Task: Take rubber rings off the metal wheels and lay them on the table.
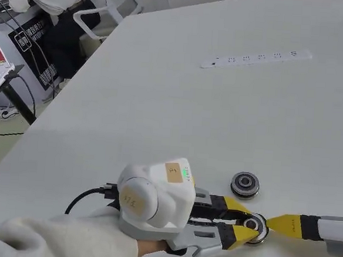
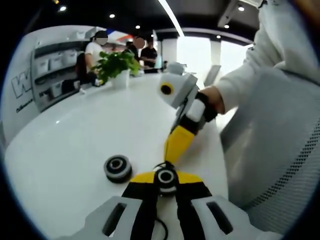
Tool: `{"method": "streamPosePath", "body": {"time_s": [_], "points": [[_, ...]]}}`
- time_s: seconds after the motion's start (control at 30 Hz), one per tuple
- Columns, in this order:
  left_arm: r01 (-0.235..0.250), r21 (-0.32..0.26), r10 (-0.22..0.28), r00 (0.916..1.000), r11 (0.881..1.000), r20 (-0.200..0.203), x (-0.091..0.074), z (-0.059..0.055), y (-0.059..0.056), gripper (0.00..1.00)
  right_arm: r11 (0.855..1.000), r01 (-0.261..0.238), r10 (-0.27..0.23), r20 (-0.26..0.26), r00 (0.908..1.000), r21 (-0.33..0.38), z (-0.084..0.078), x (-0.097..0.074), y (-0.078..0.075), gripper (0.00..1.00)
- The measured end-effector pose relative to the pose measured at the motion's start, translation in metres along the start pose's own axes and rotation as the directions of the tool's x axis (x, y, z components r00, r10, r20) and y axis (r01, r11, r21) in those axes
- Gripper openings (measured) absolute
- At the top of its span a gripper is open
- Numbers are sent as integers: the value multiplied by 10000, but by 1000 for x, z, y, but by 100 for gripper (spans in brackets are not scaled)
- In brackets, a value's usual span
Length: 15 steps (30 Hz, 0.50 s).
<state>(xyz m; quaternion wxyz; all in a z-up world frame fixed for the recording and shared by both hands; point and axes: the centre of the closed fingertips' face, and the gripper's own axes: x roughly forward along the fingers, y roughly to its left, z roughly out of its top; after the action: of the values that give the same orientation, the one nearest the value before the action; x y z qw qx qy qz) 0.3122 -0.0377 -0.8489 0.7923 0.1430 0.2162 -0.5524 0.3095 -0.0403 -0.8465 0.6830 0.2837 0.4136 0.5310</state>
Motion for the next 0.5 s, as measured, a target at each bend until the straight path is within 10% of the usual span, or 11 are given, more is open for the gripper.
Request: {"method": "streamPosePath", "body": {"time_s": [0.5], "points": [[24, -78, -24, 10000, 10000, 60, 0, 0, -1, 14, 9997, -189, 191, -122, 9997, 151, 0, 4, 4, 0]]}}
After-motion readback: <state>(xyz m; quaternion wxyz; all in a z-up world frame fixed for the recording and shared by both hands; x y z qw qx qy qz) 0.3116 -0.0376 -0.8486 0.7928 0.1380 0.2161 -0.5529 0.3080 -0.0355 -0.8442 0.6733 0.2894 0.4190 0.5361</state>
